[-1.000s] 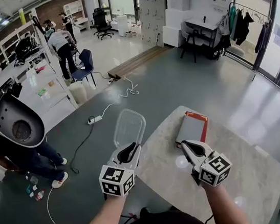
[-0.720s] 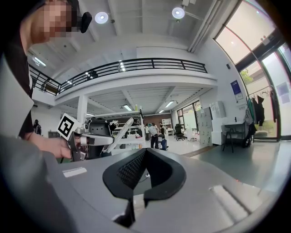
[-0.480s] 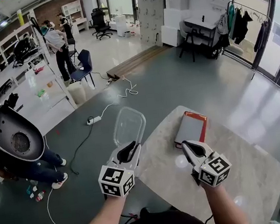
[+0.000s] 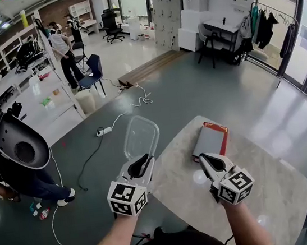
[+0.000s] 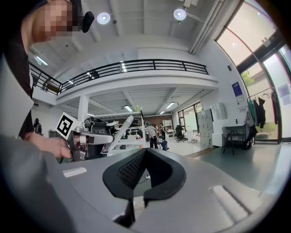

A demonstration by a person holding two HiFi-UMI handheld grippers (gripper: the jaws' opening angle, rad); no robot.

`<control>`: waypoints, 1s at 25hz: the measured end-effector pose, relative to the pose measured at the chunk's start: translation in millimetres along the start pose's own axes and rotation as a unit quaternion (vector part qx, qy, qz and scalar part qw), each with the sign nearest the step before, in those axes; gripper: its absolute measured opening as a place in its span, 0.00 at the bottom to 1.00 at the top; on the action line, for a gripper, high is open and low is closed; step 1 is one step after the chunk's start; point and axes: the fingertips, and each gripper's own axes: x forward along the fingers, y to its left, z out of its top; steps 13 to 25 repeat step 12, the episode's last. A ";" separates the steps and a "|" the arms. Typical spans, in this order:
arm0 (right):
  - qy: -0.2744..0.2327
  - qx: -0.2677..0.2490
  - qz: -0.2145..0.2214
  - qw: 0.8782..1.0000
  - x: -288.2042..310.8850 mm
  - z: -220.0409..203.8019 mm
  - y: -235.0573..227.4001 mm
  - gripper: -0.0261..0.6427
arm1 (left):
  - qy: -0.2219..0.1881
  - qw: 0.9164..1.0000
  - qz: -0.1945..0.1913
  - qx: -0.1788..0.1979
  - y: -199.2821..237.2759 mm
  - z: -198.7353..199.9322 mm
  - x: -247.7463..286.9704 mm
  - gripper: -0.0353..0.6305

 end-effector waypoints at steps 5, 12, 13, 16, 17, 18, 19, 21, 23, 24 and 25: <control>0.001 -0.001 0.002 1.000 -0.3 -3.5 -1.1 0.06 | -0.003 1.000 0.001 0.000 -0.9 -1.5 1.1 0.14; 0.001 -0.003 0.001 1.000 4.4 -6.1 -0.2 0.06 | -0.003 1.000 0.000 0.002 3.1 -4.3 2.1 0.14; 0.001 -0.003 0.001 1.000 4.4 -6.1 -0.2 0.06 | -0.003 1.000 0.000 0.002 3.1 -4.3 2.1 0.14; 0.001 -0.003 0.001 1.000 4.4 -6.1 -0.2 0.06 | -0.003 1.000 0.000 0.002 3.1 -4.3 2.1 0.14; 0.001 -0.003 0.001 1.000 4.4 -6.1 -0.2 0.06 | -0.003 1.000 0.000 0.002 3.1 -4.3 2.1 0.14; 0.001 -0.003 0.001 1.000 4.4 -6.1 -0.2 0.06 | -0.003 1.000 0.000 0.002 3.1 -4.3 2.1 0.14; 0.001 -0.003 0.001 1.000 4.4 -6.1 -0.2 0.06 | -0.003 1.000 0.000 0.002 3.1 -4.3 2.1 0.14; 0.001 -0.003 0.001 1.000 4.4 -6.1 -0.2 0.06 | -0.003 1.000 0.000 0.002 3.1 -4.3 2.1 0.14; 0.001 -0.003 0.001 1.000 4.4 -6.1 -0.2 0.06 | -0.003 1.000 0.000 0.002 3.1 -4.3 2.1 0.14; 0.001 -0.003 0.001 1.000 4.4 -6.1 -0.2 0.06 | -0.003 1.000 0.000 0.002 3.1 -4.3 2.1 0.14; 0.001 -0.003 0.001 1.000 4.4 -6.1 -0.2 0.06 | -0.003 1.000 0.000 0.002 3.1 -4.3 2.1 0.14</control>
